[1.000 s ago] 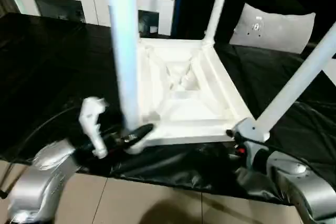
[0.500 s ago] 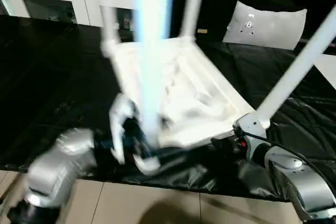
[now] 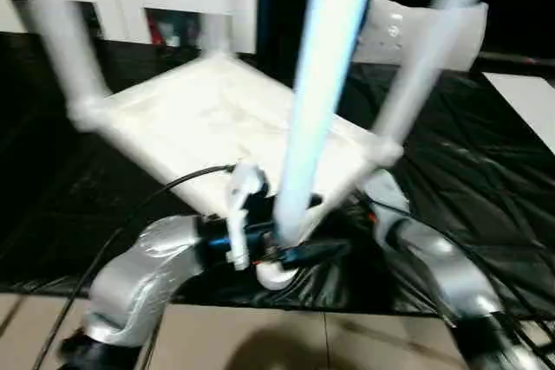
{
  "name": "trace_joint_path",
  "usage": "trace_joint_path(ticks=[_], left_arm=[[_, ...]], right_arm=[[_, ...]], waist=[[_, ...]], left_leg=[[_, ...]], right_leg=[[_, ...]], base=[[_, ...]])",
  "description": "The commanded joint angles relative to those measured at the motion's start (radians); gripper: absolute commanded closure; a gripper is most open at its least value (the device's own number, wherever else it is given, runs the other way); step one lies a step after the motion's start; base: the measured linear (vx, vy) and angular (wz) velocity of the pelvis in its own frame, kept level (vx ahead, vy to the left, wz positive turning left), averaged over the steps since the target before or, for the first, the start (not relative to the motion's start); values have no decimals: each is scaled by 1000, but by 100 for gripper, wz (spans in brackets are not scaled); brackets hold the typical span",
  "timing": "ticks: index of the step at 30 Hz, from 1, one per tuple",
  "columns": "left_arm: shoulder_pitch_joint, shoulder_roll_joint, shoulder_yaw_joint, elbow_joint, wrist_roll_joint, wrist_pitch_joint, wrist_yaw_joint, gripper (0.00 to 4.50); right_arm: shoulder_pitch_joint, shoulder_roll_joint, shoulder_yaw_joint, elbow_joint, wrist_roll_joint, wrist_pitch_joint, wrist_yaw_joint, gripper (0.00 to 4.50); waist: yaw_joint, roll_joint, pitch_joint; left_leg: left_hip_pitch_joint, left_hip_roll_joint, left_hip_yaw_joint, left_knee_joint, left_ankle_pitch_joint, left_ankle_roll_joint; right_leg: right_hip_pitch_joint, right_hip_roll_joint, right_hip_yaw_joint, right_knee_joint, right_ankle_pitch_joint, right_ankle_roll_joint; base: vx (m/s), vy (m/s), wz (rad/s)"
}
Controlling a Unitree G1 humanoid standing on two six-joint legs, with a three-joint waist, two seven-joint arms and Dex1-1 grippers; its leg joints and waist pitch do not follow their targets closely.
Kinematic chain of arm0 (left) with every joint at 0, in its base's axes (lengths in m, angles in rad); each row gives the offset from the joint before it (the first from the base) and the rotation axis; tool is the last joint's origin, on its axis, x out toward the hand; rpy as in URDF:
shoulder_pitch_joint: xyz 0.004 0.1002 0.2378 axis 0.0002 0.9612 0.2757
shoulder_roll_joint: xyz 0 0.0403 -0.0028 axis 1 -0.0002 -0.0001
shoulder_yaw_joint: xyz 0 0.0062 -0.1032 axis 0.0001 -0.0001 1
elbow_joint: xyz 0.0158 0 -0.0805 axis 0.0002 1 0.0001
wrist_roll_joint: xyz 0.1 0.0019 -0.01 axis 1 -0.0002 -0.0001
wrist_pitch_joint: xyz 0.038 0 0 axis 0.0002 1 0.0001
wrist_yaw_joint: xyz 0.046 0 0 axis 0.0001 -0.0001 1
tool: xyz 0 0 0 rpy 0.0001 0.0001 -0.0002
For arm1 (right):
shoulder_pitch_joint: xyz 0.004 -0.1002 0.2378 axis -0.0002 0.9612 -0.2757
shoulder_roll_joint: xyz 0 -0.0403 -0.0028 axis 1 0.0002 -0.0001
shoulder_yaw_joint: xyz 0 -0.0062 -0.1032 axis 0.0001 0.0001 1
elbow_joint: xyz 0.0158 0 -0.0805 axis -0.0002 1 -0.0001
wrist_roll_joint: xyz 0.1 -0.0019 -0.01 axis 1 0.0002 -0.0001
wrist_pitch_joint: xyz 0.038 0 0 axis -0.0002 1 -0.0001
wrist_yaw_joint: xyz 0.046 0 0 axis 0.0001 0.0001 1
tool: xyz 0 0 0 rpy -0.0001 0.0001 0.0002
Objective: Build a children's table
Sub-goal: Rotate table base
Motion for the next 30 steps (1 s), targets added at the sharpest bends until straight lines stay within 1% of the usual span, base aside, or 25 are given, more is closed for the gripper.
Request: trace_joint_path(ticks=[1,2,3,4,6,7,8,9,10,11,12,13,14,16,17,18,19,20,21,22,24,26,28,29,30], left_arm=[[-18,-30,-67,-5,2,-22,-1,4],[-24,-36,-67,4,11,-31,7,4],[-32,-44,-67,16,20,-41,18,4],[-41,-53,-67,28,31,-50,30,4],[-57,-69,-68,54,58,-72,52,4],[-70,-82,-69,82,96,-104,82,4],[-77,-89,-69,98,115,-121,97,4],[-91,-101,-67,133,157,-159,137,4],[-110,-113,-63,175,204,-202,183,4],[-117,-117,-61,190,220,-217,200,4],[-127,-120,-59,212,241,-238,224,4],[-152,-130,-38,256,266,-276,266,4],[-154,-131,-36,260,268,-278,269,4],[-179,-137,-11,303,289,-319,304,4],[-194,-141,4,328,297,-336,324,4],[-204,-145,13,347,304,-350,337,4],[-215,-147,21,365,313,-367,352,4],[-215,-147,21,365,313,-367,352,4],[-226,-150,29,385,322,-382,366,4],[-251,-154,46,426,345,-406,414,4],[-262,-157,55,445,362,-419,451,4],[-260,-158,55,447,369,-415,462,4],[-253,-156,52,441,361,-407,446,4],[-253,-156,52,441,361,-407,446,4],[-239,-147,49,426,354,-407,425,4]], right_arm=[[-44,53,58,15,9,-50,5,0],[-57,65,56,37,7,-59,-1,0],[-74,81,51,67,4,-72,-10,0],[-88,92,47,92,1,-84,-18,0],[-110,107,39,134,-5,-107,-32,0],[-119,112,31,155,-9,-115,-46,0],[-124,116,26,169,-12,-123,-52,0],[-128,116,14,185,-16,-130,-65,0],[-131,113,0,206,-20,-140,-80,0],[-130,111,-5,210,-21,-141,-85,0],[-130,107,-13,220,-21,-144,-93,0],[-118,88,-47,229,-16,-132,-123,0],[-117,86,-50,229,-15,-131,-125,0],[-99,57,-77,237,-17,-136,-143,0],[-82,39,-99,235,-9,-131,-142,0],[-73,29,-111,236,-4,-130,-142,0],[-64,21,-127,237,5,-131,-142,0],[-64,21,-127,237,5,-131,-142,0],[-54,15,-143,234,14,-134,-142,0],[-26,-1,-168,211,32,-147,-130,0],[-8,-11,-182,188,44,-157,-121,0],[10,-15,-195,145,61,-167,-109,0],[27,-15,-208,98,83,-175,-91,0],[27,-15,-208,98,83,-175,-91,0],[41,-19,-210,62,95,-179,-74,0]], waist=[[18,15,-49],[18,15,-51],[18,16,-52],[17,17,-53],[20,17,-53],[22,17,-53],[21,18,-53],[25,14,-53],[29,16,-53],[31,13,-52],[35,14,-52],[38,15,-52],[39,16,-53],[47,14,-54],[47,17,-52],[50,16,-51],[59,12,-50],[60,12,-50],[60,11,-48],[62,10,-49],[62,9,-48],[60,9,-49],[62,8,-51],[62,8,-53],[64,7,-55]], left_leg=[[-17,74,-22,-84,-57,20],[-17,75,-21,-82,-38,24],[-18,75,-21,-81,-9,33],[-17,76,-19,-81,-3,39],[-15,77,-18,-79,-4,41],[-13,78,-16,-79,-8,42],[-14,79,-16,-79,-8,43],[-14,80,-15,-80,-13,42],[-10,80,-13,-80,-15,41],[-10,80,-12,-80,-18,43],[-9,81,-12,-79,-16,40],[-9,80,-12,-81,-20,35],[-8,81,-11,-81,-18,32],[-6,81,-9,-81,-11,35],[-7,80,-7,-80,-13,33],[-4,79,-5,-80,-20,32],[-3,79,-2,-80,-45,31],[-5,78,-2,-82,-50,31],[-7,79,-2,-82,-65,30],[-5,78,-2,-82,-75,30],[-5,79,-1,-82,-82,29],[-10,80,-3,-83,-87,31],[-10,80,-2,-81,-74,39],[-10,81,-1,-81,-63,46],[-11,81,-2,-80,-44,54]], right_leg=[[55,-108,62,-66,-90,-253],[55,-108,62,-63,-60,-257],[56,-106,60,-57,-8,-269],[55,-106,58,-55,11,-279],[55,-106,58,-55,15,-284],[55,-107,58,-56,7,-288],[55,-107,58,-56,10,-289],[57,-106,58,-57,4,-285],[54,-107,58,-57,-2,-282],[54,-106,58,-61,-8,-276],[56,-108,59,-57,-6,-274],[54,-106,58,-57,-4,-267],[55,-107,59,-56,3,-266],[54,-108,59,-55,20,-265],[52,-106,59,-55,19,-263],[50,-105,58,-58,11,-260],[51,-107,60,-60,-17,-254],[51,-108,60,-62,-31,-249],[51,-109,60,-66,-69,-241],[50,-108,59,-69,-97,-228],[48,-109,60,-72,-115,-221],[50,-110,58,-73,-141,-212],[48,-110,58,-72,-132,-210],[46,-109,58,-71,-117,-214],[47,-110,57,-68,-94,-218]], base=[[0,0,0],[0,0,0],[0,0,0],[0,0,0],[0,0,0],[0,0,0],[0,0,0],[0,0,0],[0,0,0],[0,0,0],[0,0,0],[0,0,0],[0,0,0],[0,0,0],[0,0,0],[0,0,0],[0,0,0],[0,0,0],[0,0,0],[0,0,0],[0,0,0],[0,0,0],[0,0,0],[0,0,0],[0,0,0]])
